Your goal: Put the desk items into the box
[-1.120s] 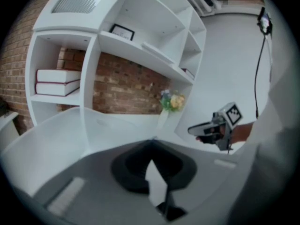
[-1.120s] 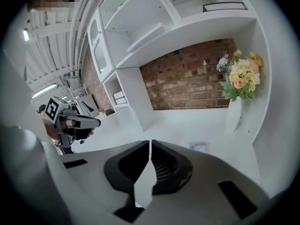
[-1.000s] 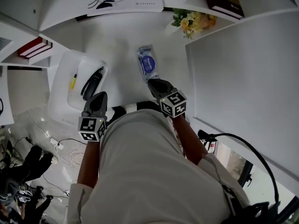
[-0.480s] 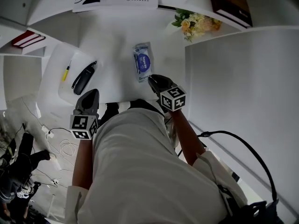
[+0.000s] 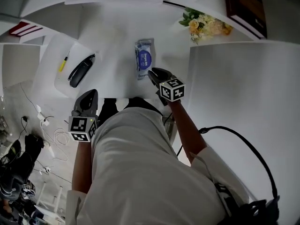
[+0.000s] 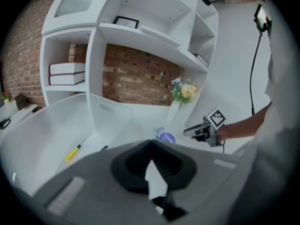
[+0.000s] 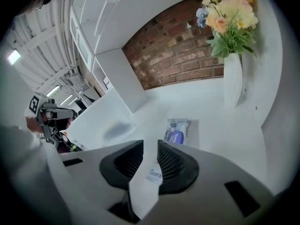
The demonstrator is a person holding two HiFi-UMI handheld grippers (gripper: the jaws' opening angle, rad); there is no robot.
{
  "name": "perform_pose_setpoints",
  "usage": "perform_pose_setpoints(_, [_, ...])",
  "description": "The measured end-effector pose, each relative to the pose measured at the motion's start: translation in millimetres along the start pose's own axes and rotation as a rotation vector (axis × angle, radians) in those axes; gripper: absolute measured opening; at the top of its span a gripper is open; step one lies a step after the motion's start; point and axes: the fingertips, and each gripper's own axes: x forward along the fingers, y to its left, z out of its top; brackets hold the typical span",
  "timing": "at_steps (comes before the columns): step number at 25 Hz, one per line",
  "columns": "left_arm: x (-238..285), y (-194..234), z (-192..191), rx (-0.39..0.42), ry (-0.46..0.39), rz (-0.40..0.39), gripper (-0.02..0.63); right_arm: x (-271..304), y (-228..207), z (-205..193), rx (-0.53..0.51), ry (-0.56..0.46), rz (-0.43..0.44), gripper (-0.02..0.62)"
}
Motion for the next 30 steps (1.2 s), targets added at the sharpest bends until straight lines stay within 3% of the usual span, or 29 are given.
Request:
perform_pose_setpoints(16, [3.0, -10.4, -23.3, -0.076, 0.036, 0.072, 0.003, 50.9, -57.8, -24.9, 0.104, 0.099, -0.001, 0.133])
perform_pose_setpoints(30, [0.7, -16.4, -43.2, -0.129, 0.058, 0.124, 0.003, 87.8, -80.7, -49.5, 0.16, 0.204, 0.013, 0.208])
